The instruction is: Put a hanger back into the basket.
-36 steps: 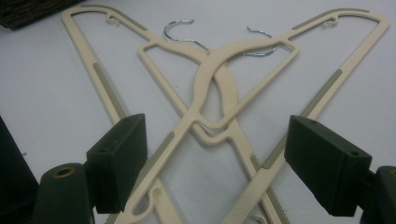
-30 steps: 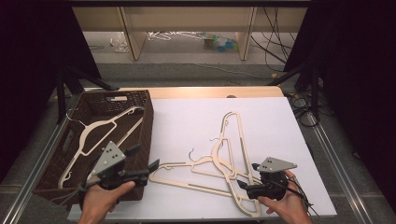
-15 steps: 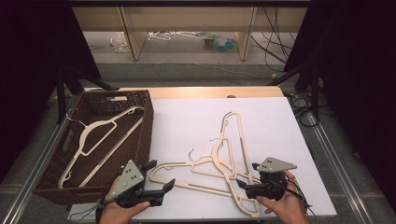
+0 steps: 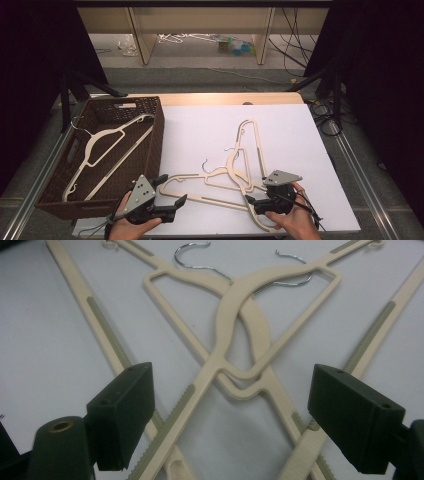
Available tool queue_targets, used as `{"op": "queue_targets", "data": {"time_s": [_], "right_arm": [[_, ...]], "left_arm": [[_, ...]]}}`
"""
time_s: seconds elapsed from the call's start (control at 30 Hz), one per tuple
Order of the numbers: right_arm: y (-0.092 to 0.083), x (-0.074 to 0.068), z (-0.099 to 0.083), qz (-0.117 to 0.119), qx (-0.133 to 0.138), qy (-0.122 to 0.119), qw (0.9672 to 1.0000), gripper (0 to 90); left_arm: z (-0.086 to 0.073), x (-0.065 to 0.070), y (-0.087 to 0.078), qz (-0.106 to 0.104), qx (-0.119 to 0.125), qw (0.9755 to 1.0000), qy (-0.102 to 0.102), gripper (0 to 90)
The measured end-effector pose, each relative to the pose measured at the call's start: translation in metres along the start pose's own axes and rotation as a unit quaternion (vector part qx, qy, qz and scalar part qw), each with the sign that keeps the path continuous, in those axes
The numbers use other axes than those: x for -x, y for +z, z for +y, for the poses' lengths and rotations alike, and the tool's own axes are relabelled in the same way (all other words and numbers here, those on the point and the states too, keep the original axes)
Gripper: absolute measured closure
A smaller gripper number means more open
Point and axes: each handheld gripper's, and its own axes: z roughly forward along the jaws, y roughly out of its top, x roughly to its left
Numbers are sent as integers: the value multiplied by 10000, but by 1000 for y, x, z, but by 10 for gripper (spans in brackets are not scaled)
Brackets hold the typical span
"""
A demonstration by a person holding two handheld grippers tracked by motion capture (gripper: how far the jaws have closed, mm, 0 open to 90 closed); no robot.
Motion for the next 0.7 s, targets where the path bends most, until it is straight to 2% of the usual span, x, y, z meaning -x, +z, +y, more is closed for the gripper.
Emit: {"op": "queue_targets", "data": {"time_s": [0.1, 0.2, 0.27, 0.3, 0.33, 0.37, 0.43, 0.47, 0.5, 0.6, 0.7], "right_arm": [[6, -2, 1, -2, -115, -49, 9999, 216], [11, -4, 2, 2, -194, -63, 9998, 225], [14, -6, 2, 44, -342, -67, 9994, 247], [18, -8, 2, 20, -302, -113, 9995, 266], [19, -8, 3, 72, -487, -98, 9987, 290], [25, -11, 3, -8, -535, -114, 9985, 324], [30, -12, 3, -6, -685, -245, 9973, 360], [31, -15, 3, 19, -790, -163, 9967, 379], [32, -15, 3, 66, -904, -267, 9955, 394], [34, -15, 3, 51, -895, -232, 9957, 425], [34, -12, 2, 47, -1040, -189, 9944, 516]], "left_arm": [[-2, -2, 1, -3, -38, 10000, 58, 177], [-2, -1, 1, -1, -44, 10000, -38, 177], [-2, -1, 1, -27, -40, 10000, -8, 177], [-2, 0, 1, -62, -45, 10000, 6, 177], [-3, 1, 2, -110, -3, 9999, -55, 177], [-2, 1, 2, -94, -65, 9999, 27, 177], [-3, 2, 3, -135, -79, 9999, 60, 177], [-3, 2, 3, -139, -80, 9999, 40, 177], [-3, 2, 3, -139, -81, 9999, 37, 177], [-3, 2, 3, -142, -82, 9999, 43, 177], [-3, 1, 3, -154, -104, 9998, 66, 178]]}}
